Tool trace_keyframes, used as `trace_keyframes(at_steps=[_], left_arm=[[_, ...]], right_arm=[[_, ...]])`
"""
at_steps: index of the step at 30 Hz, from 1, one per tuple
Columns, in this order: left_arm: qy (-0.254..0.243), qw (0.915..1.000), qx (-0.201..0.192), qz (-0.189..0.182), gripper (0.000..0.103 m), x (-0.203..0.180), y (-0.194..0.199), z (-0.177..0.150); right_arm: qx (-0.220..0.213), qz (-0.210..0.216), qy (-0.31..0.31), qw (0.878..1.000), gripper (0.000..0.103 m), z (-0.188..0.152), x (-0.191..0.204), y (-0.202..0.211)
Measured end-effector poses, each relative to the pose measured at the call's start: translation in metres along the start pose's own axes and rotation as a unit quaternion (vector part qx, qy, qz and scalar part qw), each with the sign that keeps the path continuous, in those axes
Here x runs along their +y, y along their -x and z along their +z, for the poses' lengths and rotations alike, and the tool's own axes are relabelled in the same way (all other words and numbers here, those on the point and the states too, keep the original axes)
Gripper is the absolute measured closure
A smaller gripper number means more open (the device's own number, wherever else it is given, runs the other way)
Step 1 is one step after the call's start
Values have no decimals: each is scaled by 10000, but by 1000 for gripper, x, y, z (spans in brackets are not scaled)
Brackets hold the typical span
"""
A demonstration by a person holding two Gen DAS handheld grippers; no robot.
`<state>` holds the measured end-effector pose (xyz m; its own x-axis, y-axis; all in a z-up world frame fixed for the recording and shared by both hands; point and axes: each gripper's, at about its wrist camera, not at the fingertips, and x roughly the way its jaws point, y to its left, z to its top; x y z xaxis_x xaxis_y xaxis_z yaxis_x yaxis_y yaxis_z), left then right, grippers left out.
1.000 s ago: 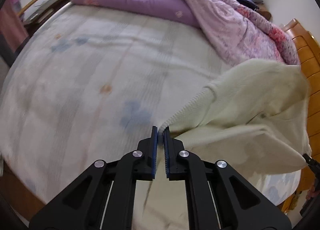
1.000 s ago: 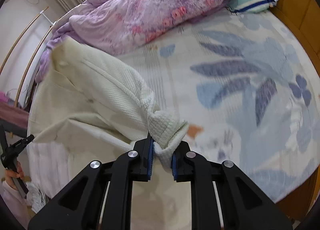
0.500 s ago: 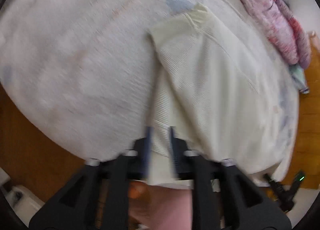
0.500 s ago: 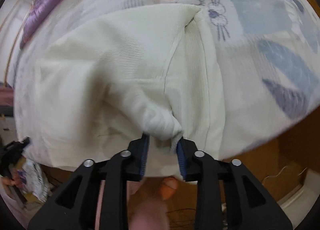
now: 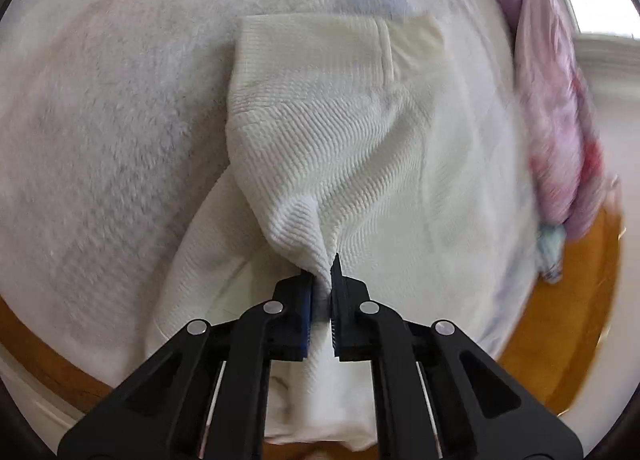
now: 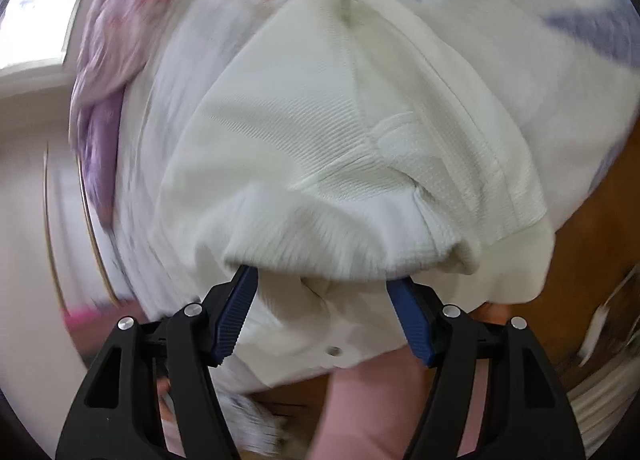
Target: Fold large clothes
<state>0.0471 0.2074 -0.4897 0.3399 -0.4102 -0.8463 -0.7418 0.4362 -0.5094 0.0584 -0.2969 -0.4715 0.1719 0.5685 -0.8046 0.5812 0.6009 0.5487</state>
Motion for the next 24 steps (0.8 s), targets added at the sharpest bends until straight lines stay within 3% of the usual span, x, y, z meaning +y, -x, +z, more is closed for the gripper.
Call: trace_keyframes(at_steps=[1, 3, 5, 7, 10, 12, 14, 15, 16, 17, 19, 20, 22, 23, 24], left_arm=[[-103, 9999, -51, 33, 98, -3, 6, -2], [-443, 9988, -175, 60, 98, -9, 21, -10], [-721, 9968, -247, 221, 98, -13, 35, -21], [-865, 9946, -289, 498, 101, -11, 47, -32], [-1053, 9921, -373, 576, 103, -4, 62, -48], [-1196, 9877, -265, 967, 103, 4, 63, -56], [-993, 9926, -2, 699, 100, 20, 64, -55], [-775, 9959, 85, 467, 81, 25, 62, -51], [-505, 9983, 132, 256, 49, 31, 59, -47], [-315, 9993, 100, 189, 40, 34, 56, -42], [-212, 9997, 49, 60, 36, 30, 49, -33], [-210, 9997, 76, 18, 35, 27, 40, -25], [-134, 9997, 199, 97, 35, 26, 21, -14], [-49, 9997, 236, 82, 44, 24, 10, -6], [30, 9997, 239, 107, 61, 24, 4, -2]], right_arm=[[-127, 139, -401, 9990, 56, 1, -5, 1], [-110, 615, -782, 9950, 58, 5, -9, 1], [-15, 753, -1115, 9909, 58, 4, -10, -1], [81, 641, -1065, 9922, 57, 0, -6, 2], [217, 218, -696, 9971, 56, -4, 4, 14], [247, -29, -539, 9982, 51, -6, 5, 23], [327, -98, -426, 9985, 42, -4, 6, 29], [318, -58, -422, 9986, 41, -1, 5, 30], [273, -30, -459, 9986, 41, 2, 2, 29], [271, -40, -511, 9983, 41, 4, 1, 25], [336, 57, -709, 9969, 41, 8, 0, 16], [371, 367, -881, 9947, 41, 10, 3, 8], [333, 591, -1083, 9918, 40, 13, 9, -6], [299, 425, -1204, 9914, 40, 16, 10, -12], [285, 274, -1331, 9903, 45, 17, 11, -19]])
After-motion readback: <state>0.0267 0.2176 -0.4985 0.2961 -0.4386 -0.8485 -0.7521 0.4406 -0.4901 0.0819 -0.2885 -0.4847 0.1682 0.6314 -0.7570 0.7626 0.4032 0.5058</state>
